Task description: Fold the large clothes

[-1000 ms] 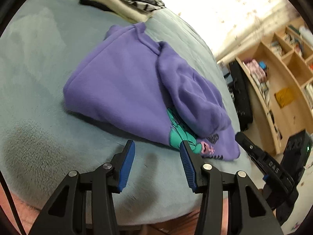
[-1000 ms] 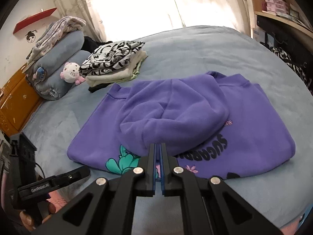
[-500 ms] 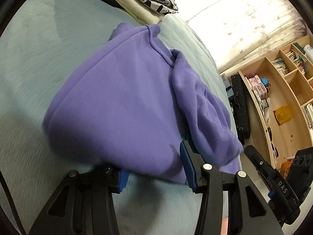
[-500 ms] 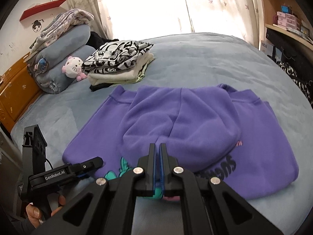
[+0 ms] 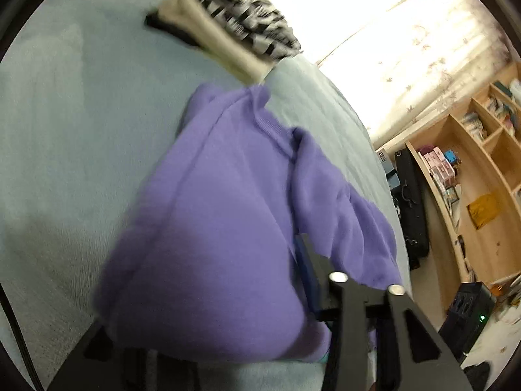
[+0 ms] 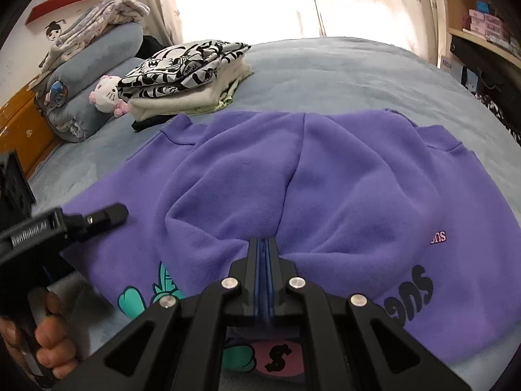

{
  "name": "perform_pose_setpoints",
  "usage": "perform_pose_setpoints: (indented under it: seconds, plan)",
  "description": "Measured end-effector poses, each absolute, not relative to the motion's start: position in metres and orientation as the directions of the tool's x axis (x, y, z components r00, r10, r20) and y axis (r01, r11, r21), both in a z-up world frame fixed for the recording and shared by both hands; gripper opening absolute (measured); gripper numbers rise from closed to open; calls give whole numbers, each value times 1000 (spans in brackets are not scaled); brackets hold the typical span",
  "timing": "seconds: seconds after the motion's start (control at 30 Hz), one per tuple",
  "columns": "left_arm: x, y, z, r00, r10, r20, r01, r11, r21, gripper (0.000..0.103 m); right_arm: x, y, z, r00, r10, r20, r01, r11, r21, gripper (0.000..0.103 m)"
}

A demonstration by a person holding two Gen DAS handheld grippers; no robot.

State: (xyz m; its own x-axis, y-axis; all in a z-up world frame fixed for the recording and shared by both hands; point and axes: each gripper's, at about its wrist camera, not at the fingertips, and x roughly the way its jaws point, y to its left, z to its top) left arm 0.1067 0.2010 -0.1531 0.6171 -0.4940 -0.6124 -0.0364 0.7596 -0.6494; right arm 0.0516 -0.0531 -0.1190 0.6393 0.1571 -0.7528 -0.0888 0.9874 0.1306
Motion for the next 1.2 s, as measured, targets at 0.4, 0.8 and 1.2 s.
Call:
perform_pose_setpoints:
  seconds: [0.4, 0.8, 1.2]
  plan:
    - [86, 85, -45, 758, -434, -486, 331, 899, -287, 20, 41, -102, -131, 644, 334, -688, -15, 905, 425, 3]
    - [62, -73, -1, 637, -604, -479, 632, 765, -124, 20, 5, -192, -137, 622, 495, -607, 96, 721, 686, 3]
    - [65, -182, -53, 482, -553, -679, 686, 720, -99, 21, -73, -319, -110, 715, 191, -672, 381, 700, 604, 3]
